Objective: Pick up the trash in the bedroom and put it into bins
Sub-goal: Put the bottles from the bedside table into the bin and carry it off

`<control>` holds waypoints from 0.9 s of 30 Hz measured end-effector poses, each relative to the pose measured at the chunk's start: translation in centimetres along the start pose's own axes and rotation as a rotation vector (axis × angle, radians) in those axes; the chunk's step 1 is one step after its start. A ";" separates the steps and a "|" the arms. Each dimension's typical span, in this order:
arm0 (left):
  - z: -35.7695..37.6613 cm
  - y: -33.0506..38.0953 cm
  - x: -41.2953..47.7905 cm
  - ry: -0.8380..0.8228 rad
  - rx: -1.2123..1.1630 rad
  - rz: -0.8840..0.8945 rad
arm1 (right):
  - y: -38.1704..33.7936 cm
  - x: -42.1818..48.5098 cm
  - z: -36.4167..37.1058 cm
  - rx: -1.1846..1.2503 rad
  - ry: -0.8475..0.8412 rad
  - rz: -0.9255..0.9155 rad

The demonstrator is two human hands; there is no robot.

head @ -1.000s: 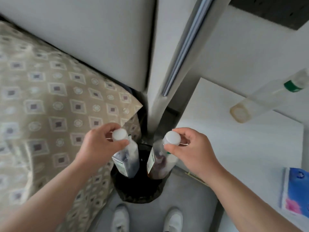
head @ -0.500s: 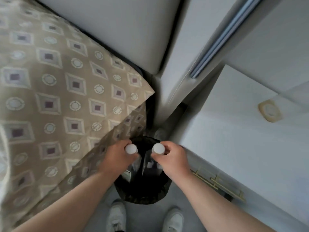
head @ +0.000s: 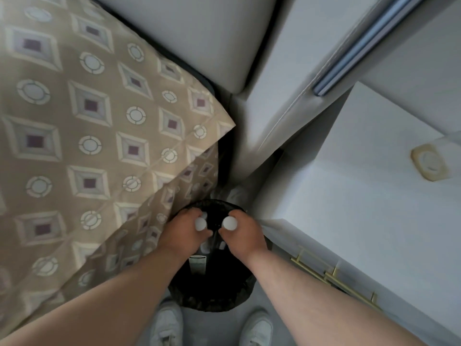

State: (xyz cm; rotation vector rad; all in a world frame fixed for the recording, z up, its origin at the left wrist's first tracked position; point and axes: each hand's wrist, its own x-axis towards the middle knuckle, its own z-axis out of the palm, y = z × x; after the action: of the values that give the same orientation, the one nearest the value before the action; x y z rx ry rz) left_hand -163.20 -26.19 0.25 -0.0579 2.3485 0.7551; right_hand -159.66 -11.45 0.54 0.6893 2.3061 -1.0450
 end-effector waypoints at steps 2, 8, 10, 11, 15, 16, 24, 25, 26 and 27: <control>0.4 0.1 -0.1 0.007 -0.015 -0.008 | 0.2 0.9 0.5 -0.032 -0.012 -0.017; 0.5 -1.5 -1.8 -0.036 -0.138 0.107 | 1.3 0.5 0.0 0.038 -0.079 0.028; 0.0 -2.0 -2.7 -0.024 -0.029 0.172 | 1.3 -0.3 -0.5 0.018 -0.106 0.005; -0.3 -2.2 -3.1 -0.008 0.016 0.193 | 1.4 -0.8 -0.8 0.011 -0.117 -0.010; -0.6 -3.2 -5.1 0.022 -0.031 0.174 | 0.9 -3.0 -2.1 0.097 -0.113 -0.011; -0.5 -3.4 -5.8 0.041 -0.040 0.147 | 0.7 -3.6 -2.6 0.126 -0.114 -0.006; 1.8 -5.0 -9.8 0.040 -0.189 -0.286 | -0.3 -8.5 -8.4 0.196 -0.040 -0.140; 1.9 -4.7 -9.9 0.053 -0.210 -0.320 | -0.6 -9.1 -9.2 0.206 -0.044 -0.173; 2.0 -4.0 -10.1 0.083 -0.226 -0.319 | -0.7 -9.7 -10.1 0.215 -0.051 -0.209; 1.9 -2.9 -10.2 0.130 -0.252 -0.297 | -0.9 -10.3 -11.0 0.224 -0.050 -0.250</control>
State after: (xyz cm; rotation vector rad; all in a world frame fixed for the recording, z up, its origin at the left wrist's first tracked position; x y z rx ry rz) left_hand -153.49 -29.12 3.87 -0.5667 2.2799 0.9136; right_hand -155.27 -5.75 13.85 0.4580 2.2946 -1.4337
